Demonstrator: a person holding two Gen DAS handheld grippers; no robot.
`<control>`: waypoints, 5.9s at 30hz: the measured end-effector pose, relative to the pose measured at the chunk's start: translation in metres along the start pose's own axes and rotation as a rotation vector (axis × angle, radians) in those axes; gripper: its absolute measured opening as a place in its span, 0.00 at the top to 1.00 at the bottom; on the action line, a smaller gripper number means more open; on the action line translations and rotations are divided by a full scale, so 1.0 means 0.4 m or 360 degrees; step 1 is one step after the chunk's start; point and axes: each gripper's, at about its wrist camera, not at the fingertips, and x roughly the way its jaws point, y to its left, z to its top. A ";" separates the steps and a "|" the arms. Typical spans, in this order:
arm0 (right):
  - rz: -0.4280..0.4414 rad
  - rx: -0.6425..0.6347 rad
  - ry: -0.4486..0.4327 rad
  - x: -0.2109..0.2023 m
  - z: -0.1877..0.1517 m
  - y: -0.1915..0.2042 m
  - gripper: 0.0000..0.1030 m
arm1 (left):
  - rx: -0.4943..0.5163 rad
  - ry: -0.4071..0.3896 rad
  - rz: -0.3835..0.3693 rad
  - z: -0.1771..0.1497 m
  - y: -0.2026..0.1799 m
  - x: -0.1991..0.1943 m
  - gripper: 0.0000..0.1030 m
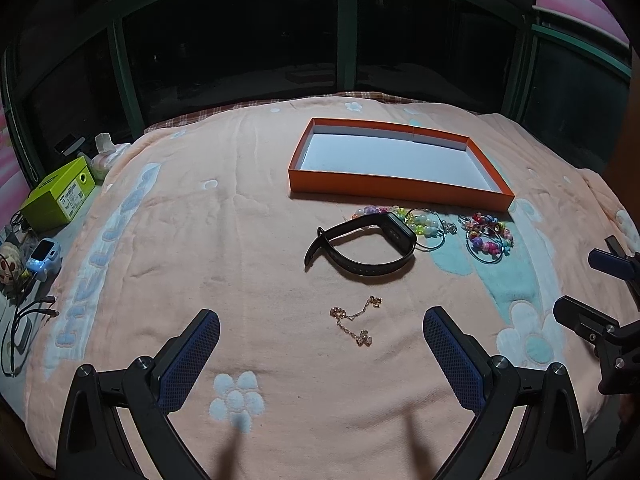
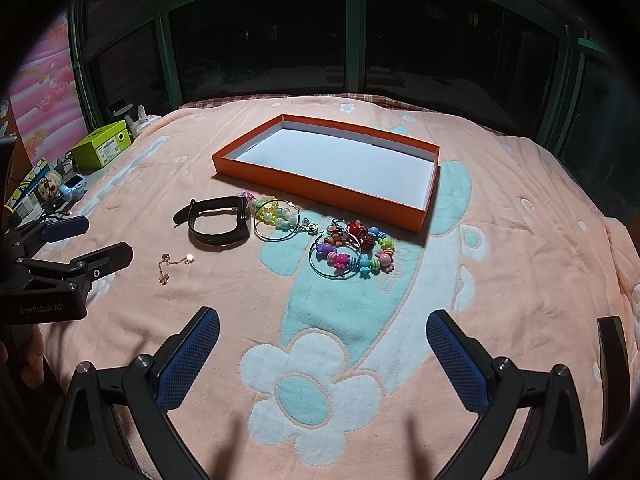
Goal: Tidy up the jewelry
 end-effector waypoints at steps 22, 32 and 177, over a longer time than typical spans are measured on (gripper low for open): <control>0.0008 0.0001 0.0012 0.007 -0.003 0.002 0.00 | 0.0050 0.0003 -0.0025 0.002 -0.015 0.010 0.00; 0.0012 -0.0003 0.0024 0.015 -0.005 0.002 0.00 | 0.0143 0.0009 -0.0036 0.019 -0.022 0.038 0.00; 0.0159 0.0223 0.0181 0.317 0.289 -0.183 0.43 | 0.0380 0.0114 -0.0792 0.456 -0.056 0.402 0.34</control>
